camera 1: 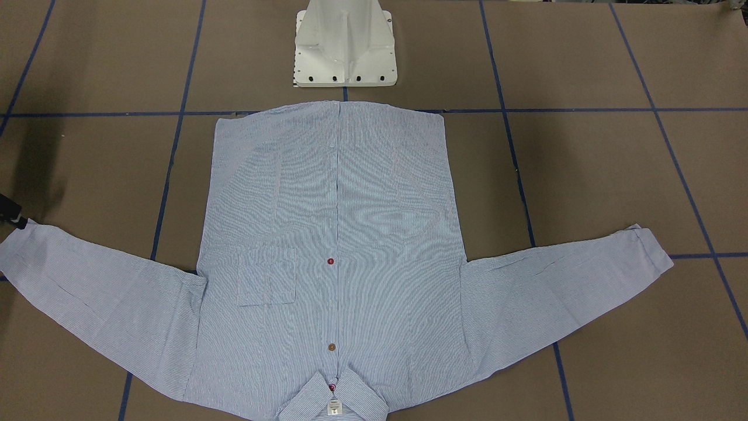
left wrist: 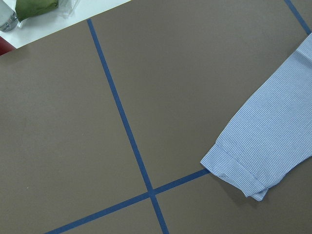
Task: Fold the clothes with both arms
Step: 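Lower the right gripper onto the sleeve cuff nearest it and grasp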
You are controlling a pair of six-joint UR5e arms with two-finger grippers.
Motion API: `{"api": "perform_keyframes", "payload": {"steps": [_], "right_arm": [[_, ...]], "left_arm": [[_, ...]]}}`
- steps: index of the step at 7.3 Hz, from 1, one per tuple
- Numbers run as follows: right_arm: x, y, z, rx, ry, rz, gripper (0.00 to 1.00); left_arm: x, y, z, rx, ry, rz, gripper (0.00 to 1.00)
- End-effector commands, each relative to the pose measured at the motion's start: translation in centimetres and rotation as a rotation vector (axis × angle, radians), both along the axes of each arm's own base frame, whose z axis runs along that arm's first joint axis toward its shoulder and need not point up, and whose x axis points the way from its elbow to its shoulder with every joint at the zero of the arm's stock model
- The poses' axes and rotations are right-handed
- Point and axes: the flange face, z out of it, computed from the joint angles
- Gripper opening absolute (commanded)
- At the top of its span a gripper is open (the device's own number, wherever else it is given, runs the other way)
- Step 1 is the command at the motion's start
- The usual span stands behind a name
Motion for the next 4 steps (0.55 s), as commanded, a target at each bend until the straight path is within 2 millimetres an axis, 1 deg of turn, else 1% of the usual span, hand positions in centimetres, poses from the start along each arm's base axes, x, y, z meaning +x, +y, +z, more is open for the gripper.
{"api": "perform_keyframes", "payload": {"steps": [1, 2, 3, 4], "right_arm": [[-1.22, 0.23, 0.02, 0.000, 0.004, -0.022, 0.65], [-1.65, 0.36, 0.03, 0.001, 0.006, -0.031, 0.60], [-1.83, 0.36, 0.03, 0.001, 0.006, -0.034, 0.59], [-1.79, 0.44, 0.19, -0.002, 0.007, -0.034, 0.53]], "left_arm": [[0.00, -0.01, -0.01, 0.000, 0.000, 0.000, 1.00], [0.00, -0.01, -0.01, 0.001, -0.001, 0.001, 1.00], [0.00, -0.01, -0.01, 0.001, -0.001, 0.001, 1.00], [0.00, -0.01, -0.01, 0.000, 0.000, 0.000, 1.00]]}}
